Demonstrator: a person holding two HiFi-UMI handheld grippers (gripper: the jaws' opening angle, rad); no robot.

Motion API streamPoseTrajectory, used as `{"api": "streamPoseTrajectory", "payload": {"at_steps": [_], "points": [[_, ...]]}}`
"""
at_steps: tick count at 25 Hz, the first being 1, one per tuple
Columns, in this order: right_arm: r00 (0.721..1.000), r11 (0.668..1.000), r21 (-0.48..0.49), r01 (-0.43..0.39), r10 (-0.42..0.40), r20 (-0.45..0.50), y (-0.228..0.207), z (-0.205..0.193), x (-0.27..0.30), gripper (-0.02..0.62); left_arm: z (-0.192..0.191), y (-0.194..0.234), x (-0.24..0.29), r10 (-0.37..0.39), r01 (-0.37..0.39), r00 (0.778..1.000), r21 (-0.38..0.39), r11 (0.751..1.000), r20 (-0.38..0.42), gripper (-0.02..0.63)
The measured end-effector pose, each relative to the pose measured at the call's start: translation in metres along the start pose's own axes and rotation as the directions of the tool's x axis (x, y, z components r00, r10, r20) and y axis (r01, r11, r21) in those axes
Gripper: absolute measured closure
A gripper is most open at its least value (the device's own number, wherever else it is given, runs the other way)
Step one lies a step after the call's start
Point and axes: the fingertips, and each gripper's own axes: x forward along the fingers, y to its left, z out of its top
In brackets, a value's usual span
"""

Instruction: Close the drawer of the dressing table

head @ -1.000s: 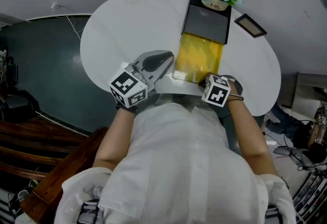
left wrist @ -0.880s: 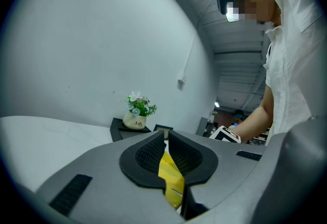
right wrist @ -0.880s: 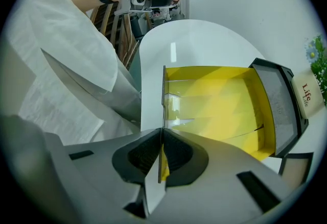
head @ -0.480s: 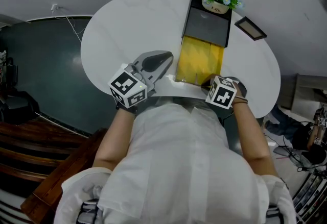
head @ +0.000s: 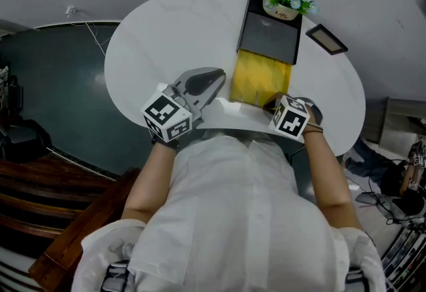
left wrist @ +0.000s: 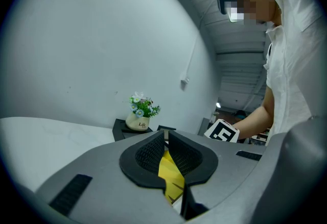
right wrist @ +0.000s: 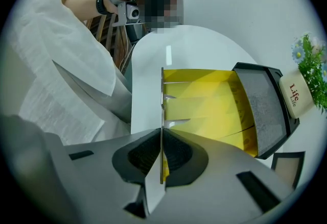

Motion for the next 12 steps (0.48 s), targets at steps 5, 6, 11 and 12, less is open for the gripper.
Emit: {"api": "streamPoseTrajectory", "payload": {"at_steps": [5, 6, 11, 12], "points": [[1.000, 1.000, 0.004, 0.012, -0.012, 0.000, -0.011, -0.001, -0.002, 0.574, 0.000, 0.003, 0.003, 0.006, -0.006, 1.000, 0.001, 1.000, -0.004, 0.584], [1.000, 1.000, 0.004, 0.016, -0.016, 0.001, -0.014, 0.000, -0.002, 0.575, 0.000, 0.003, 0.004, 0.006, -0.006, 1.000, 0.000, 1.000, -0.004, 0.584], [1.000, 1.000, 0.007, 0.025, -0.025, 0.006, -0.025, 0.000, -0.004, 0.575, 0.000, 0.004, 0.008, 0.008, -0.008, 1.000, -0.005, 1.000, -0.007, 0.584], [1.000, 1.000, 0.007, 0.028, -0.028, 0.007, -0.026, 0.000, -0.004, 0.575, 0.000, 0.004, 0.009, 0.009, -0.009, 1.000, -0.005, 1.000, -0.007, 0.584]]}}
